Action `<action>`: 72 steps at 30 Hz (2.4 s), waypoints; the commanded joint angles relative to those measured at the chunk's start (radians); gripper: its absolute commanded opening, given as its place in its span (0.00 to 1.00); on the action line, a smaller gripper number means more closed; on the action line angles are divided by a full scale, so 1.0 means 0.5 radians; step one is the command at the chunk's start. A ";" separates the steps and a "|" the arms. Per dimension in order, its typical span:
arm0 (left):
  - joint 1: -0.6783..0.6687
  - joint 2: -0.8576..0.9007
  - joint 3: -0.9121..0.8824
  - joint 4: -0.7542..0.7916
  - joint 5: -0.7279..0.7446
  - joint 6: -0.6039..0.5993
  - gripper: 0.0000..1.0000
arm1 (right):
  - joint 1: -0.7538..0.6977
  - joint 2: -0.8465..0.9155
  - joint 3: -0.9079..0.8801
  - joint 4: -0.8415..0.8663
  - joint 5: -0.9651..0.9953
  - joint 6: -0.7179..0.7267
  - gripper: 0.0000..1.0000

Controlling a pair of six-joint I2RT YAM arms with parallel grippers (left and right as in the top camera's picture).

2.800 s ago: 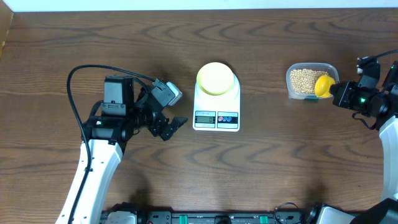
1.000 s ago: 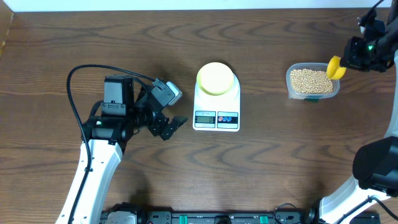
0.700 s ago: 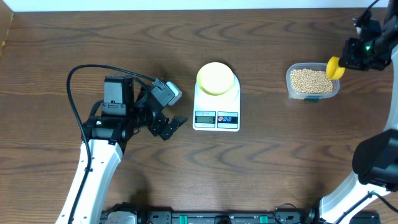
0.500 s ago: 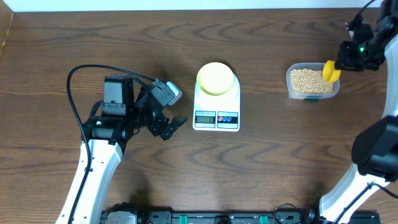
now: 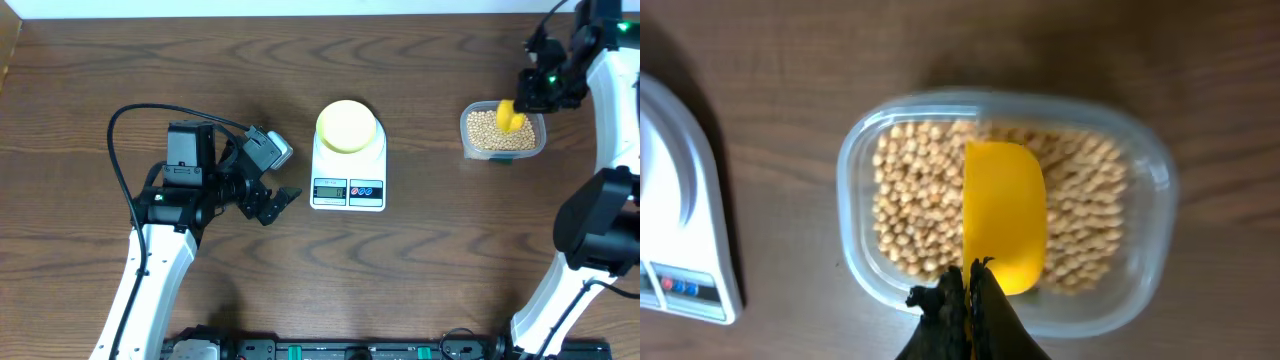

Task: Scoop item into bowl and weigh 50g on scale
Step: 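Raise the yellow scoop with the right gripper over the soybean tub, then lower the yellow scoop into the soybeans with the right gripper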

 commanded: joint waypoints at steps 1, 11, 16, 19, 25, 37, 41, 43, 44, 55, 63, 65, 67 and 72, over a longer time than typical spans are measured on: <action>0.010 0.011 0.021 0.002 -0.011 0.027 0.98 | 0.019 0.083 0.035 -0.065 0.038 -0.028 0.01; 0.010 0.011 0.021 0.002 -0.011 0.027 0.98 | 0.047 0.095 0.034 -0.105 0.037 0.026 0.01; 0.010 0.011 0.021 0.002 -0.011 0.028 0.98 | 0.069 0.095 0.034 -0.125 0.021 0.060 0.01; 0.010 0.011 0.021 0.002 -0.011 0.027 0.98 | 0.096 0.095 0.034 -0.123 -0.020 0.106 0.01; 0.010 0.011 0.021 0.002 -0.011 0.027 0.98 | 0.154 0.095 0.021 -0.137 0.011 0.272 0.01; 0.010 0.011 0.021 0.002 -0.011 0.027 0.98 | 0.145 -0.017 0.101 -0.185 0.346 0.537 0.01; 0.010 0.011 0.021 0.002 -0.011 0.027 0.98 | 0.146 -0.056 0.138 -0.207 0.352 0.550 0.01; 0.010 0.011 0.021 0.002 -0.011 0.027 0.98 | 0.148 -0.056 0.138 -0.237 0.352 0.550 0.01; 0.010 0.011 0.021 0.002 -0.011 0.027 0.98 | 0.147 -0.056 0.138 -0.248 0.353 0.550 0.01; 0.010 0.011 0.021 0.002 -0.011 0.027 0.97 | 0.147 -0.060 0.225 -0.230 0.475 0.551 0.01; 0.010 0.011 0.021 0.002 -0.011 0.027 0.98 | 0.145 -0.056 0.216 -0.216 0.778 0.538 0.01; 0.010 0.011 0.021 0.002 -0.011 0.028 0.98 | 0.144 -0.050 0.196 -0.201 0.764 0.522 0.01; 0.010 0.011 0.021 0.002 -0.011 0.027 0.98 | 0.144 -0.036 0.176 -0.195 0.720 0.510 0.01; 0.010 0.011 0.021 0.002 -0.011 0.027 0.98 | 0.134 0.018 0.108 -0.108 0.558 0.478 0.01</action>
